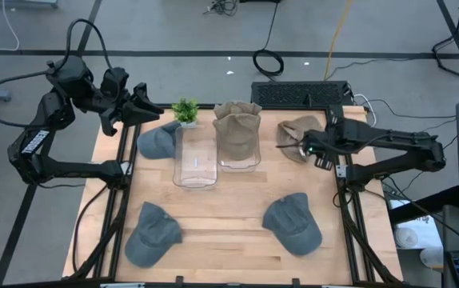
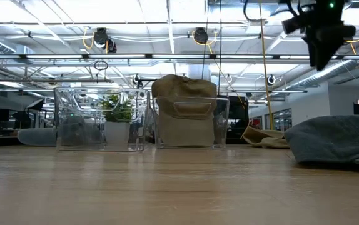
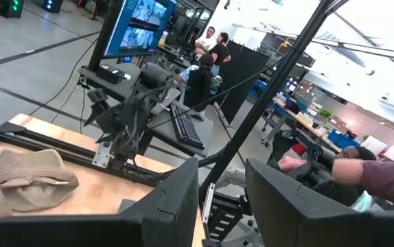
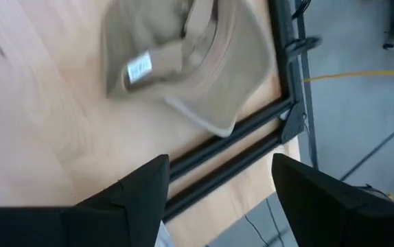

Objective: Pick & Place hat
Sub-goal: Put the brown cap into the right transparent bin

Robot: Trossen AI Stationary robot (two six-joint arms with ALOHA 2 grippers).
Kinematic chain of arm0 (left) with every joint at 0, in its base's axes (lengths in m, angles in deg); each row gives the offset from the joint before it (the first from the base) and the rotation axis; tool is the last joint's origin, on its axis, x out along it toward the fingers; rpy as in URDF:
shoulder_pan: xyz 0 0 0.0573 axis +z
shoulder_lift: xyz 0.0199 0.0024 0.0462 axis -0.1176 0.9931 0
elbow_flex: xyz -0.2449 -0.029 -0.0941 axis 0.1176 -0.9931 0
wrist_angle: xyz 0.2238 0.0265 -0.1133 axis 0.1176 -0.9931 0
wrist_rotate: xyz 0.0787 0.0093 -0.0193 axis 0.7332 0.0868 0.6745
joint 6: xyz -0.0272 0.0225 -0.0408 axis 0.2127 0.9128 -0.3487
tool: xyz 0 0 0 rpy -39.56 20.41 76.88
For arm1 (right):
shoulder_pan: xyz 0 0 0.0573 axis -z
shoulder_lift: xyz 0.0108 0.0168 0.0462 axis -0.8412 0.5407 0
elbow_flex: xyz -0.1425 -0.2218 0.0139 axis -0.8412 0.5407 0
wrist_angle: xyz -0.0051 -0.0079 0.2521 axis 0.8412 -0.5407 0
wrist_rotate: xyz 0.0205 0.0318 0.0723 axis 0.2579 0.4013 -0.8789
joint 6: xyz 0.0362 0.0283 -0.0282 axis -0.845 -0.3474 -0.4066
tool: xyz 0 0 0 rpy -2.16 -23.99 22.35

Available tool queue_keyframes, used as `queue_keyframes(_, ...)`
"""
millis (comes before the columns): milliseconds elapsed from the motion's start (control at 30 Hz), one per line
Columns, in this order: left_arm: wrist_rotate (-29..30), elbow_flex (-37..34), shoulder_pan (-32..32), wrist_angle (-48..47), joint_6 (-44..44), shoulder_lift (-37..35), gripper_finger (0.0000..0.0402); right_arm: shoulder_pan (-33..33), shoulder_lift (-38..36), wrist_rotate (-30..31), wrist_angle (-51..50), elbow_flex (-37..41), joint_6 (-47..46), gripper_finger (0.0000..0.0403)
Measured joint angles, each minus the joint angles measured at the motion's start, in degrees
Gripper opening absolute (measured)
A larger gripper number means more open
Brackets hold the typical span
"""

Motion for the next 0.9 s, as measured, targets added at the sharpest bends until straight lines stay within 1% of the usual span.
queue_keyframes(200, 0.0, 0.0, 0.0, 0.0, 0.0, 0.0, 0.0129, 0.0, -0.4, -1.0, 2.4, 9.7, 2.0, 0.0247)
queue_keyframes(367, -0.1, 0.0, 0.0, 0.0, 0.0, 0.0, 0.0129, 0.0, -0.3, -2.2, 7.3, 16.3, 6.3, 0.0247)
queue_keyframes(567, -0.1, 0.0, 0.0, 0.0, 0.0, 0.0, 0.0129, 0.0, -0.1, -1.5, 9.3, 17.8, 8.6, 0.0247)
queue_keyframes(733, -0.2, 0.0, 0.0, 0.0, 0.0, 0.0, 0.0129, 0.0, -0.1, -1.5, 16.2, 18.3, 16.6, 0.0247)
queue_keyframes(800, -1.4, 0.0, 0.0, 0.1, -0.1, 0.0, 0.0129, 0.2, 0.0, -1.5, 19.7, 19.4, 20.4, 0.0247)
queue_keyframes(900, -3.3, 0.0, 0.0, 0.1, -0.2, 0.0, 0.0129, 0.2, 0.0, -1.4, 21.8, 21.9, 22.4, 0.0247)
